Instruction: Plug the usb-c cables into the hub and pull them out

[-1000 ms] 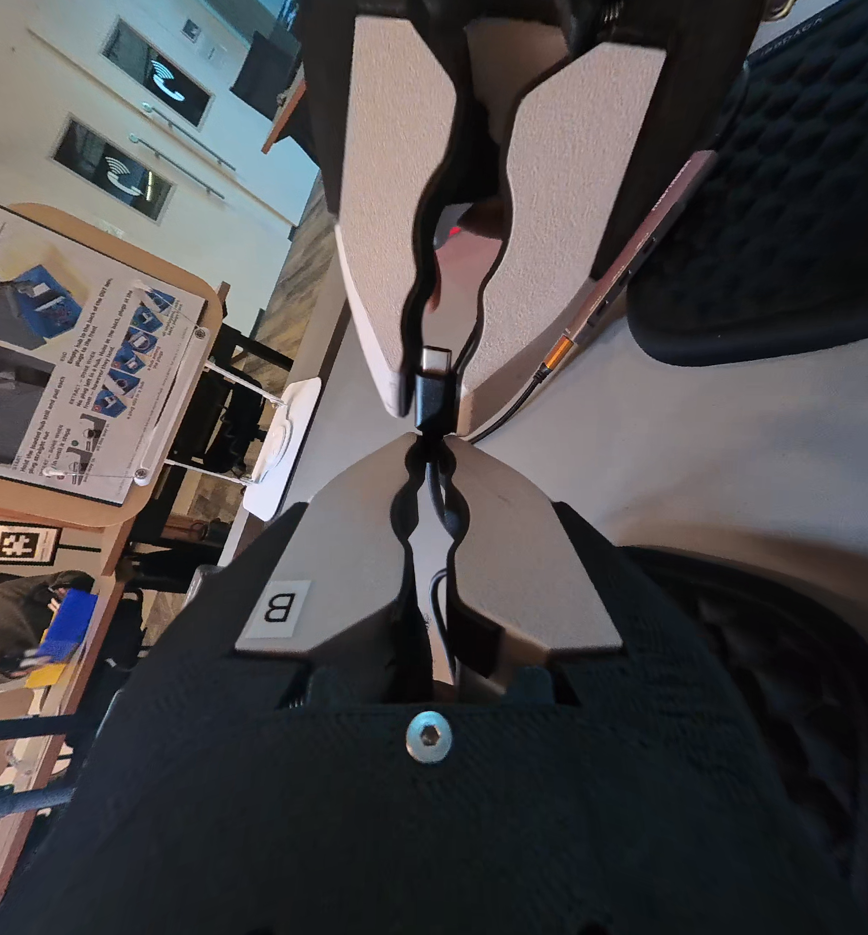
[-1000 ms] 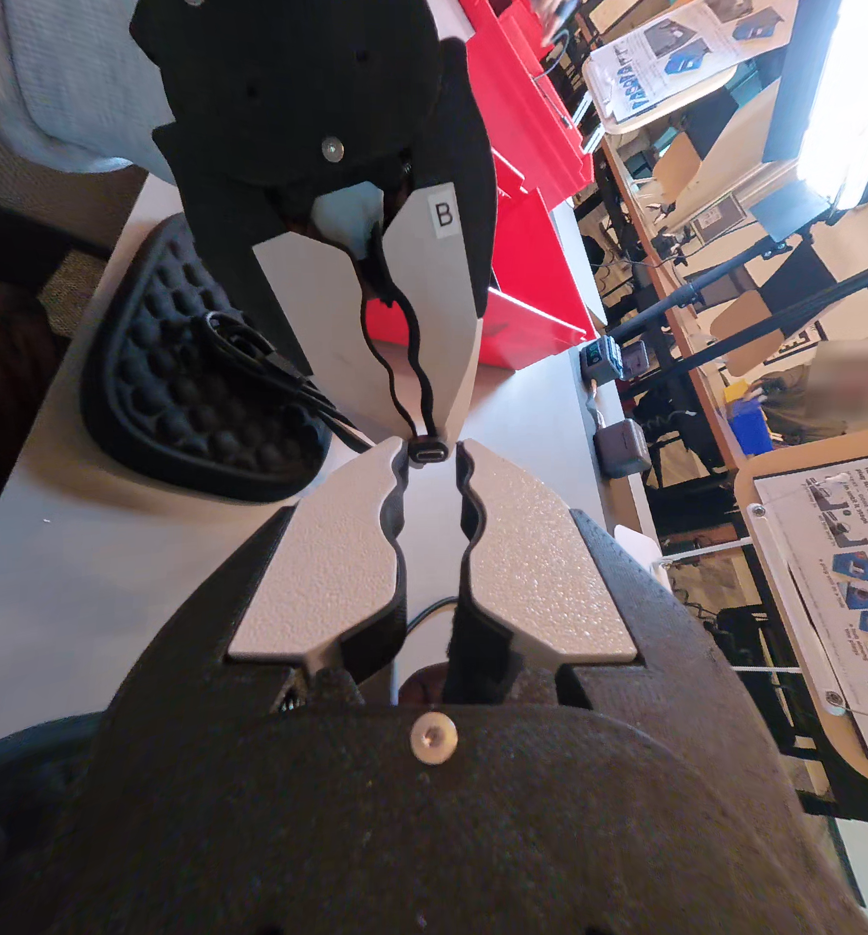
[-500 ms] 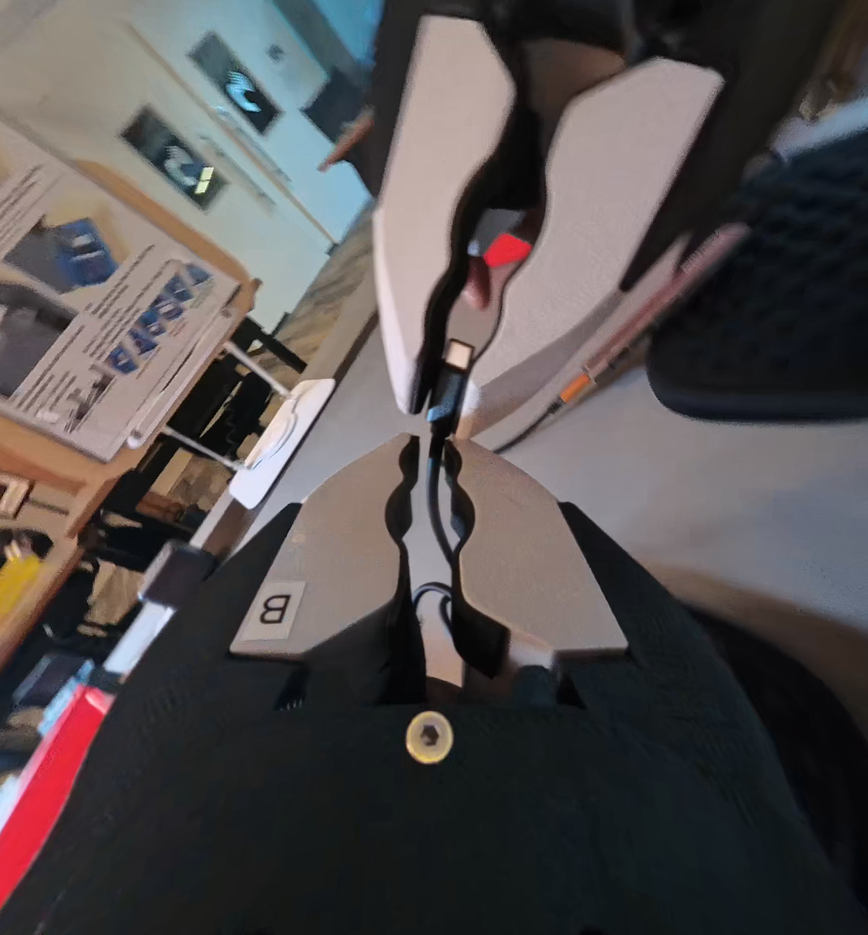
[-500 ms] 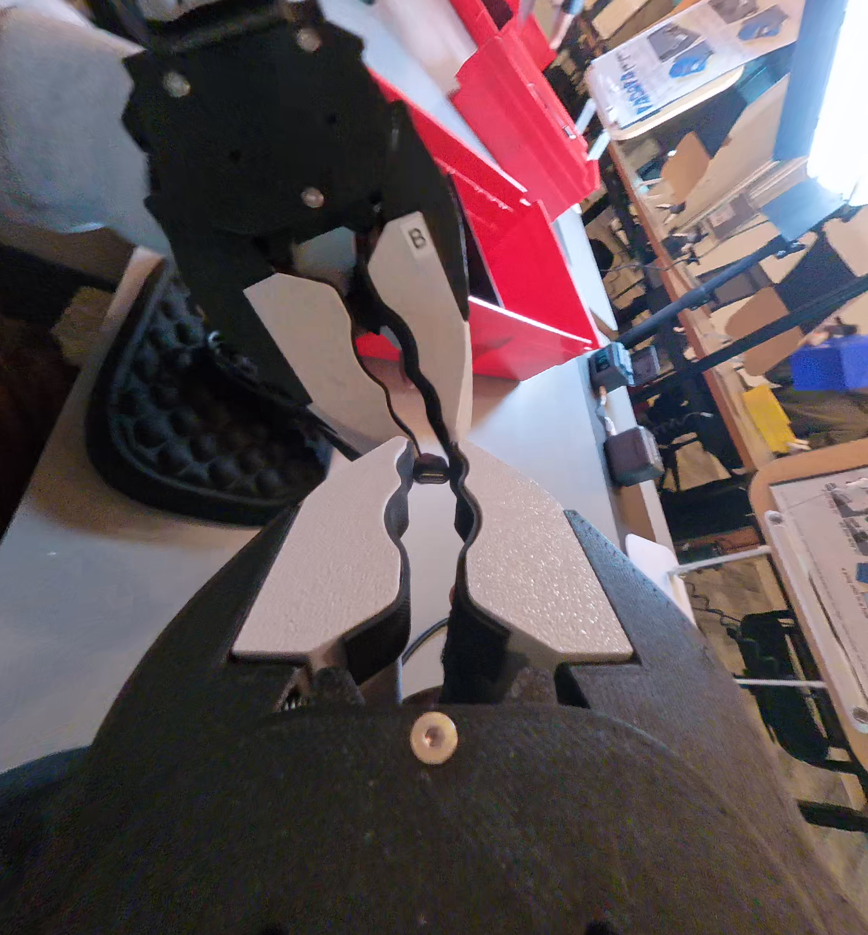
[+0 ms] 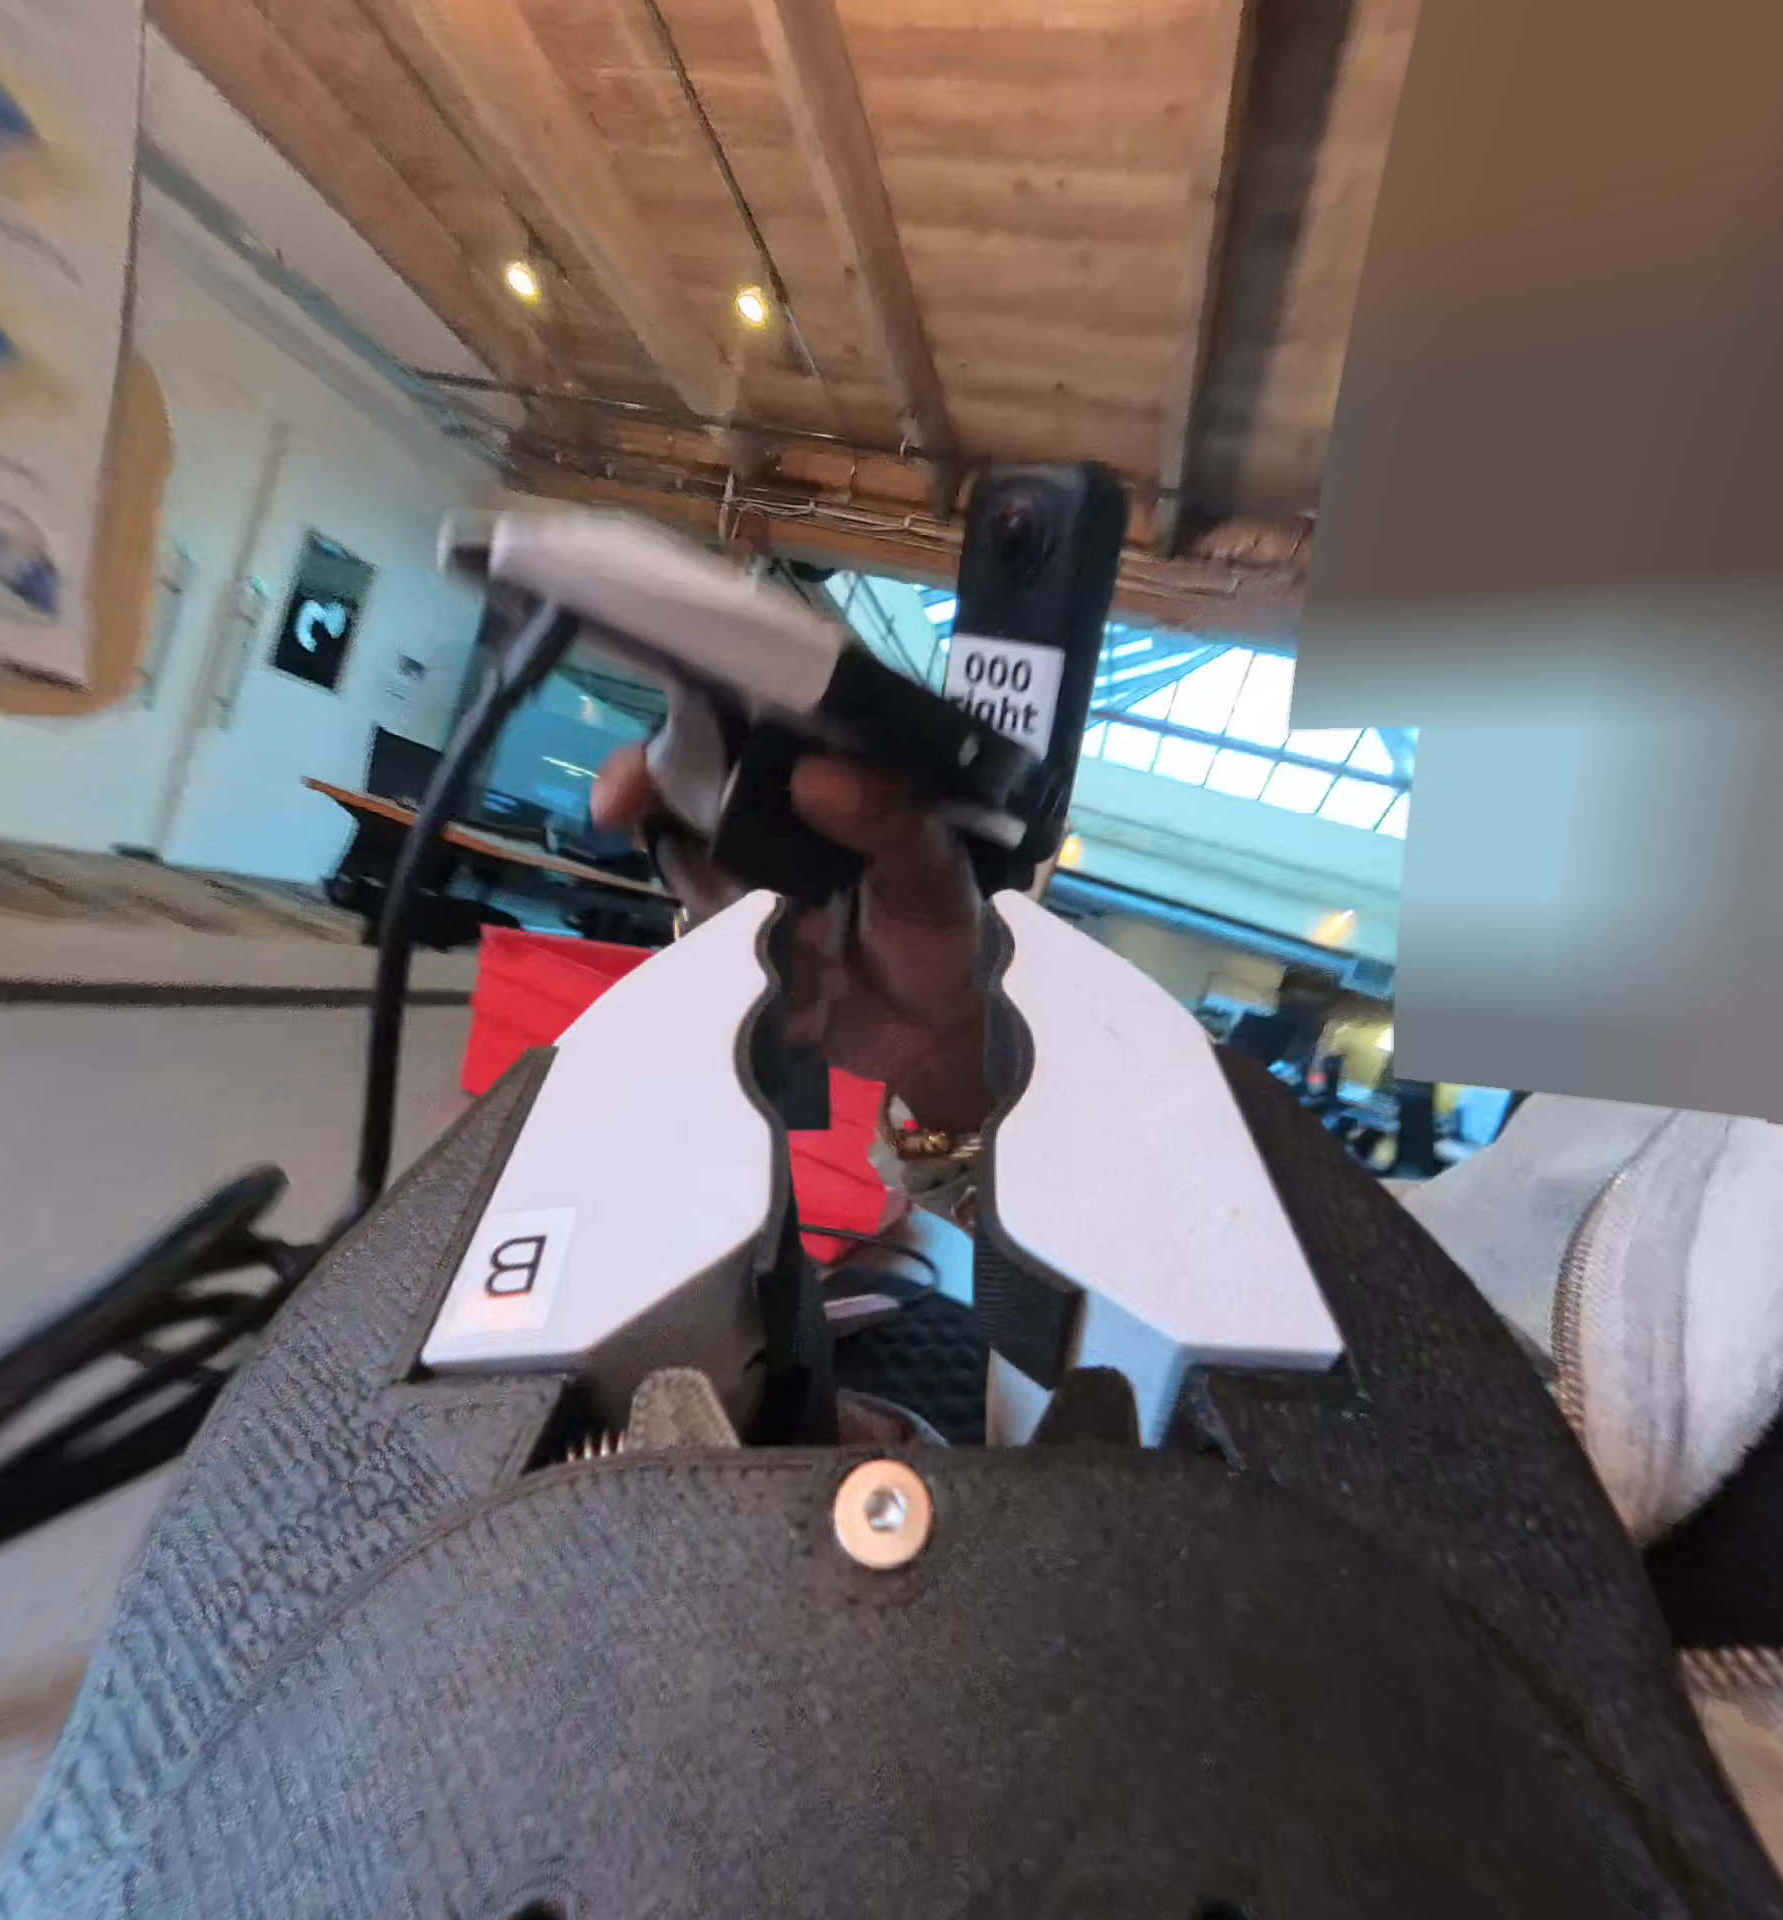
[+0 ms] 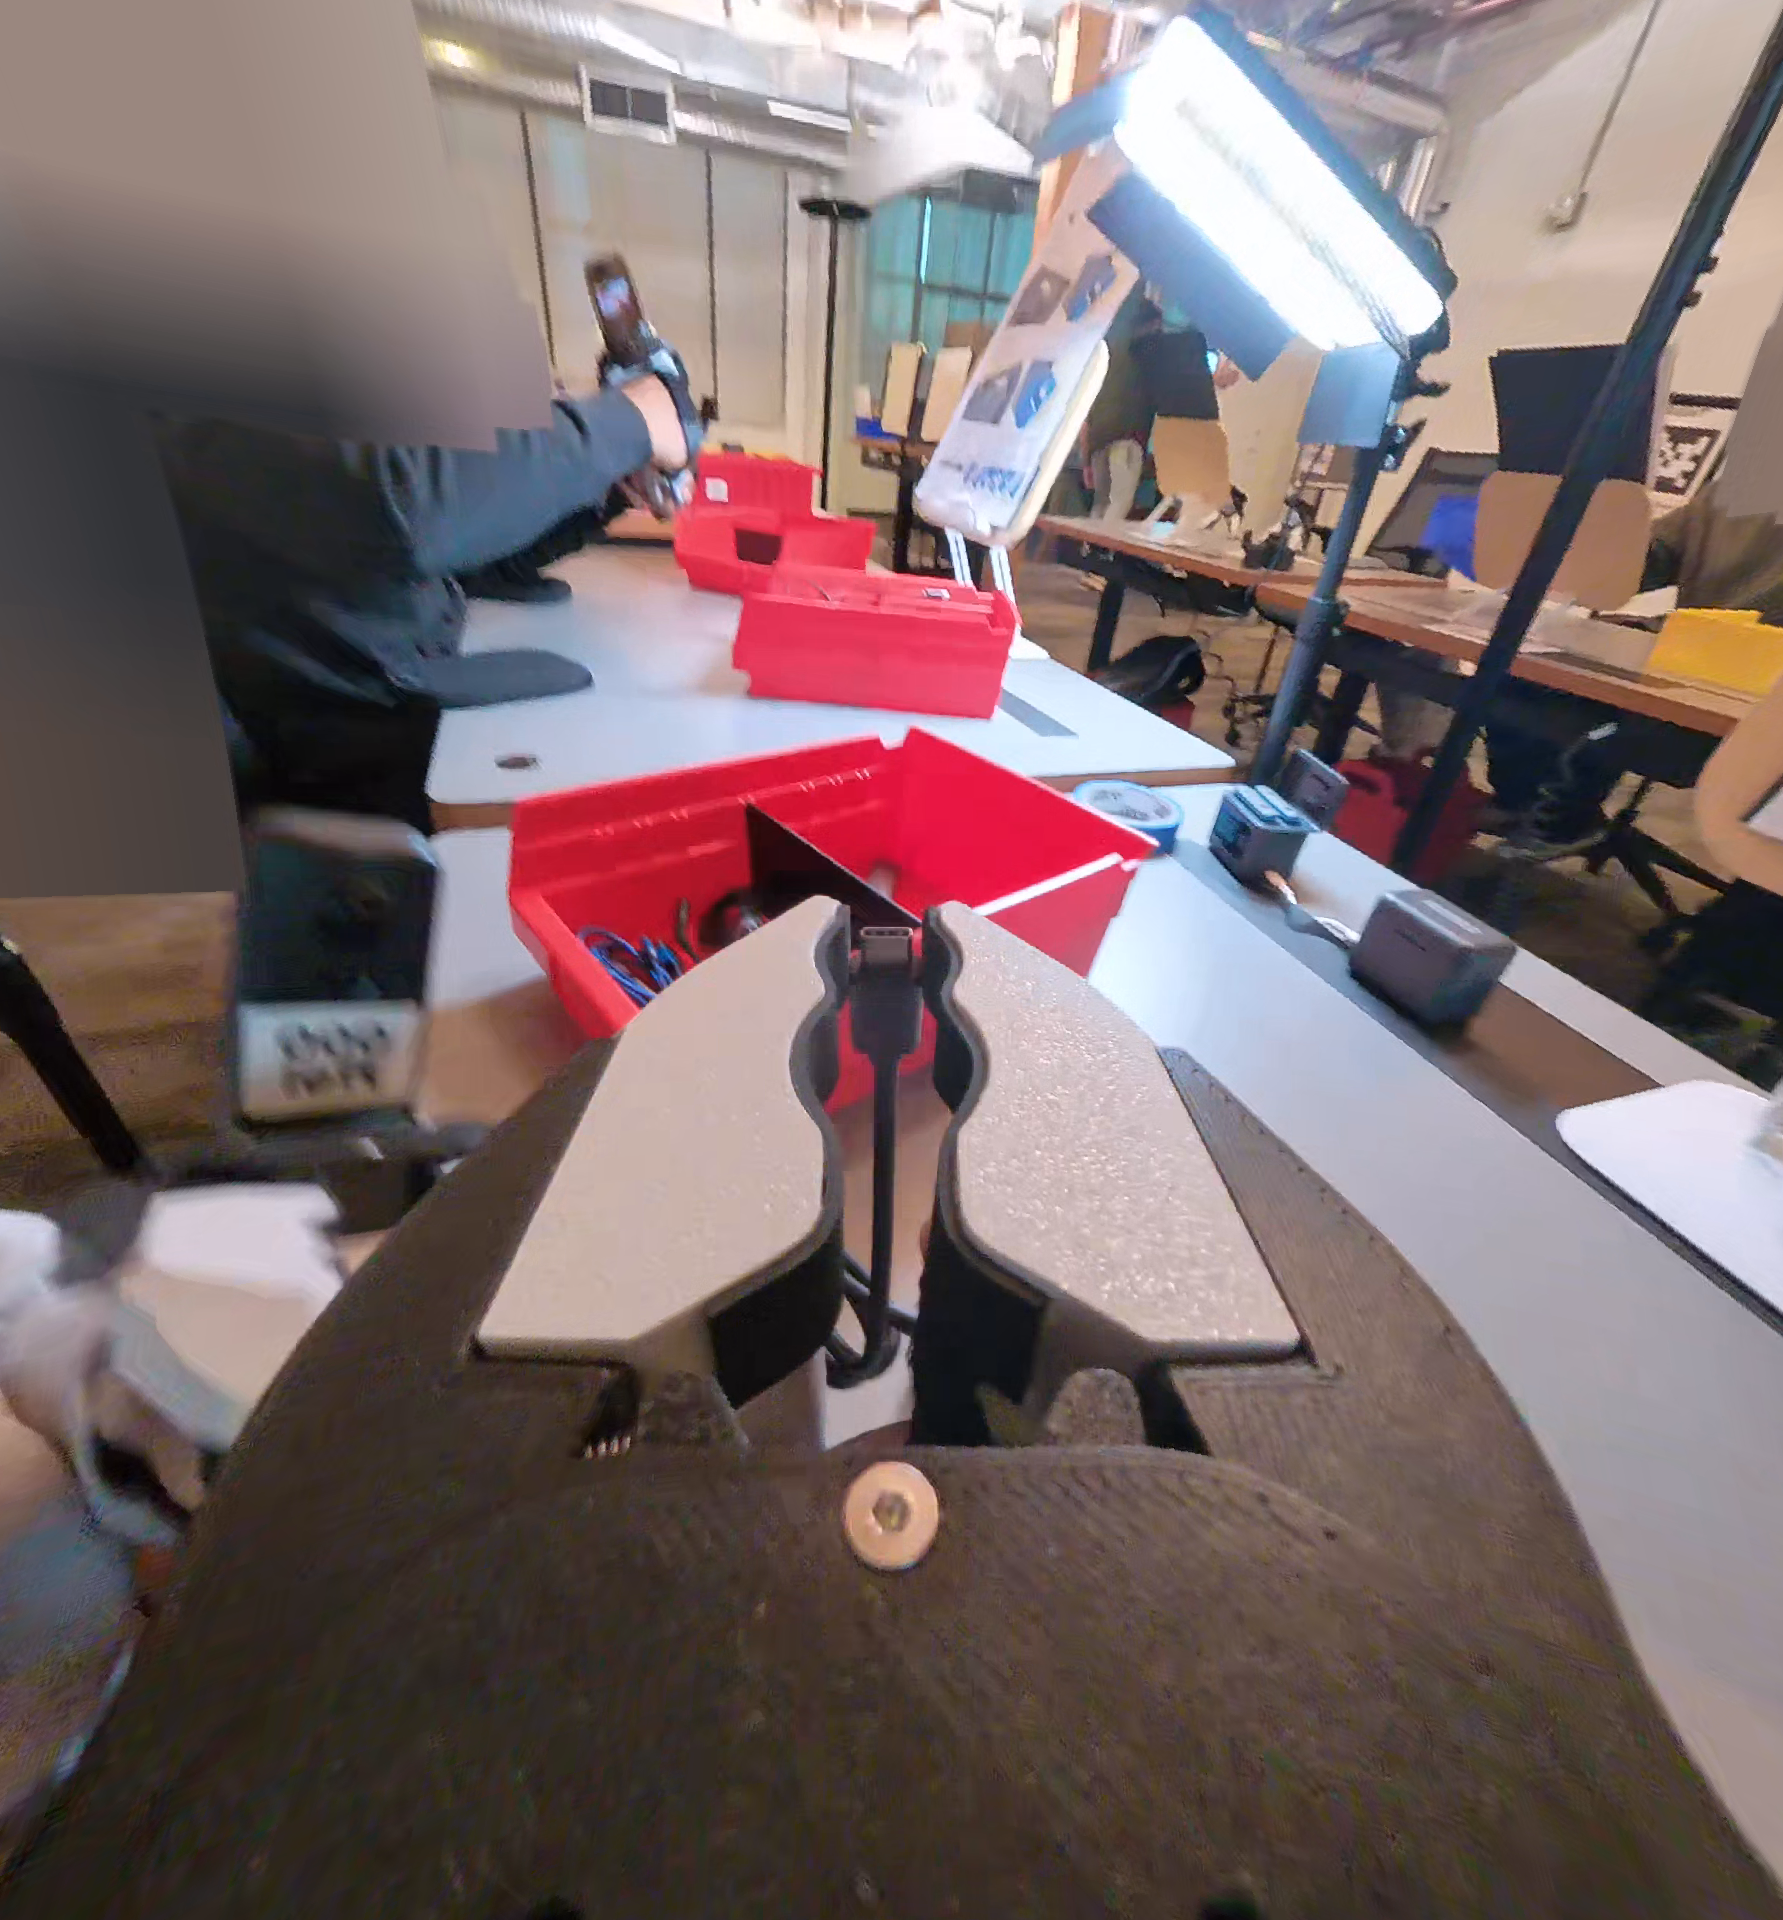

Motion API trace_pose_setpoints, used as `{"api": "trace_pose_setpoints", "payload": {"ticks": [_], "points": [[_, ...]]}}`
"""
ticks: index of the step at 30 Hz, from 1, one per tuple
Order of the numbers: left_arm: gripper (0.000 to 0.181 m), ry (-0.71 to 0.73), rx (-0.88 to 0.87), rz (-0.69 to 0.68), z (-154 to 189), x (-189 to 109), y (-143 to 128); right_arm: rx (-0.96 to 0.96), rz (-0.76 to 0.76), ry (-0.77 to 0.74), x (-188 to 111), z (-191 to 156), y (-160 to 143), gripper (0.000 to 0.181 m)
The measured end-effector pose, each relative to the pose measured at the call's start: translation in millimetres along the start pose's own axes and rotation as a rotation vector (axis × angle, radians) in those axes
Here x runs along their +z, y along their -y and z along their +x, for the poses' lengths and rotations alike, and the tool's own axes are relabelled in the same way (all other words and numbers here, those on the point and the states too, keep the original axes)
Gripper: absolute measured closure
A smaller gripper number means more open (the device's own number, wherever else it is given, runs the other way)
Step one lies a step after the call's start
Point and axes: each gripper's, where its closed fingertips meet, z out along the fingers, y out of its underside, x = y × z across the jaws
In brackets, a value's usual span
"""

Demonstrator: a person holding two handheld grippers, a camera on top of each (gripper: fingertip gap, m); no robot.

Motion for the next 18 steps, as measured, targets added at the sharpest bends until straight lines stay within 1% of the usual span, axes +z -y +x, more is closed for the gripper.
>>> {"api": "trace_pose_setpoints", "payload": {"ticks": [2, 3, 4, 7, 8, 10, 12, 14, 16, 17, 18], "points": [[0.142, 0.02, -0.044, -0.018, -8.3, 9.1, -18.4, 0.049, 0.052, 0.039, -1.7, -8.2, 11.2, 0.169], [0.138, 0.064, -0.035, -0.011, -17.0, 11.0, -20.6, 0.094, 0.086, 0.073, -4.7, -13.1, 17.4, 0.169], [0.136, 0.089, -0.021, 0.024, -22.7, 11.4, -15.5, 0.155, 0.12, 0.111, -8.4, -17.8, 22.5, 0.169], [0.144, 0.025, 0.006, 0.166, -14.3, 12.3, 12.9, 0.345, 0.205, 0.203, -17.5, -25.2, 26.6, 0.168], [0.144, 0.014, 0.031, 0.18, -11.6, 13.7, 17.4, 0.395, 0.229, 0.212, -20.2, -23.6, 25.9, 0.169], [0.145, 0.057, 0.097, 0.153, -16.3, 16.5, 17.0, 0.449, 0.265, 0.205, -25.5, -17.9, 22.9, 0.169], [0.146, 0.086, 0.106, 0.17, -20.5, 16.2, 18.5, 0.476, 0.283, 0.193, -30.4, -14.8, 18.2, 0.169], [0.151, 0.079, 0.066, 0.188, -21.2, 16.4, 16.1, 0.527, 0.31, 0.185, -32.8, -15.1, 13.4, 0.169], [0.152, 0.04, 0.007, 0.165, -19.5, 21.5, 2.5, 0.547, 0.282, 0.166, -27.6, -18.3, 1.5, 0.169], [0.155, 0.023, -0.036, 0.208, -19.9, 20.5, 1.7, 0.553, 0.273, 0.165, -26.5, -18.9, -1.8, 0.169], [0.155, 0.008, -0.074, 0.222, -20.6, 20.1, -0.7, 0.554, 0.261, 0.164, -26.2, -18.7, -3.7, 0.169]]}}
